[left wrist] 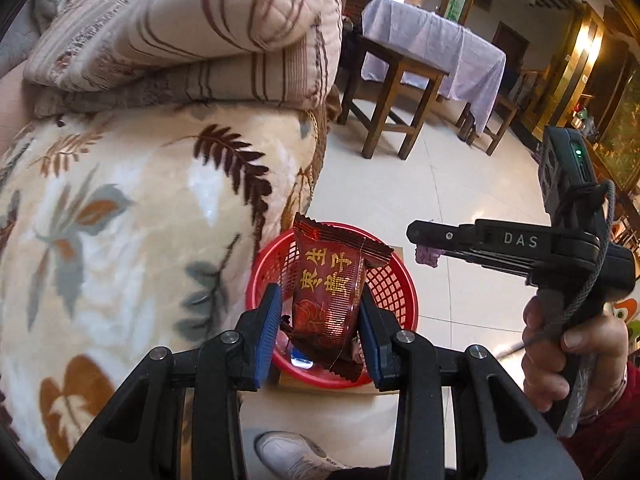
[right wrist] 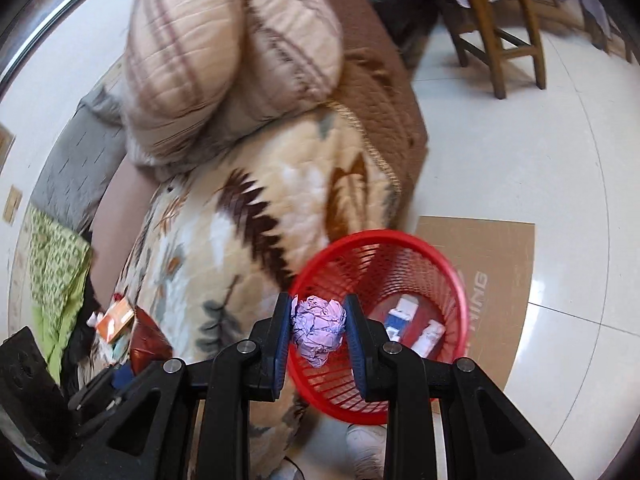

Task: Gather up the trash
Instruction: 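Open both tools over the red basket to drop the items, then move both tools back to the trash on the bed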

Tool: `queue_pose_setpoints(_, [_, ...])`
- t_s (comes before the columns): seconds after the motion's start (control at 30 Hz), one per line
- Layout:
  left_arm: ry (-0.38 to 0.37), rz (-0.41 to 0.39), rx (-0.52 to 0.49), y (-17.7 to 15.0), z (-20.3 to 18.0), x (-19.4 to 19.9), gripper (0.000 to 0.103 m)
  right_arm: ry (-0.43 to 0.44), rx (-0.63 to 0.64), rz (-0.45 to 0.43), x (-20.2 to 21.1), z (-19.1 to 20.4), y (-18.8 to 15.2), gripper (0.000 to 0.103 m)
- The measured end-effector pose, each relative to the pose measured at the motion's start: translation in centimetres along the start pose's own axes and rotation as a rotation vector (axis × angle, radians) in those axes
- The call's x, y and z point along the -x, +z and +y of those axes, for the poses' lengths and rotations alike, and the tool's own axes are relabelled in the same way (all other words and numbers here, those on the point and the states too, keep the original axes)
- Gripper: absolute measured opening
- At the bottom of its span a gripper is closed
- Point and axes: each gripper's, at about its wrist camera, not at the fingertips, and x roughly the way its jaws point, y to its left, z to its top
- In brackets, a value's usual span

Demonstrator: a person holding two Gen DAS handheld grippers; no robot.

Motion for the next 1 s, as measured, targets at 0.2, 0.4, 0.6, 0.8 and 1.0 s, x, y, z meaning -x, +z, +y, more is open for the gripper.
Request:
queue_pose_setpoints(0.2, [-0.002,0.032,0.021,1.0,0.0,-1.8,0.057,-0.005,-0.047,0.014,-1.5,-2.5,0.7,0.036])
queue_pose_setpoints(0.4, [0.021,-0.004,0.019,1.1,0.6,0.3,0.058,-0.031,-0.062,-0.018,-1.5,-3.0,1.2,0.067])
queue_pose_setpoints(0.6, [0.069,-0.051,0.058,-0.3,2.8,4.9,0.06,-0.011,-0.012,-0.023,-0.3,-0.9,0.8,0.067])
queue_pose_setpoints(0.8, [0.161,-0.089,0.145,-3.1,7.2,11.0,0.061,0.064,0.108,-0.003,0.4,5.2,-0.4,0.067])
queue_pose_setpoints(1.0, [0.33,-0.149,0.26,-5.5,13.5,16.8,0.064,0.138,0.247,0.057,-1.0,13.5,-2.1,0.067])
